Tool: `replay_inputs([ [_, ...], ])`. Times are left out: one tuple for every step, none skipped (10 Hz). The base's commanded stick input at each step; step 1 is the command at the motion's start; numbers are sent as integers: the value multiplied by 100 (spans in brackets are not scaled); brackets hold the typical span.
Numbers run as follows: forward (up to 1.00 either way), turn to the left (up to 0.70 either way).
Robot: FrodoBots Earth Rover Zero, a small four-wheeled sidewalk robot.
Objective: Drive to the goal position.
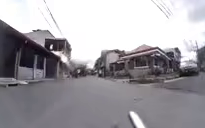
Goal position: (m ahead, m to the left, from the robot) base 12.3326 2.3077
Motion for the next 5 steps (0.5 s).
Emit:
replay_inputs([
  [85, 0],
  [85, 0],
  [85, 0],
  [85, -1],
  [85, -2],
])
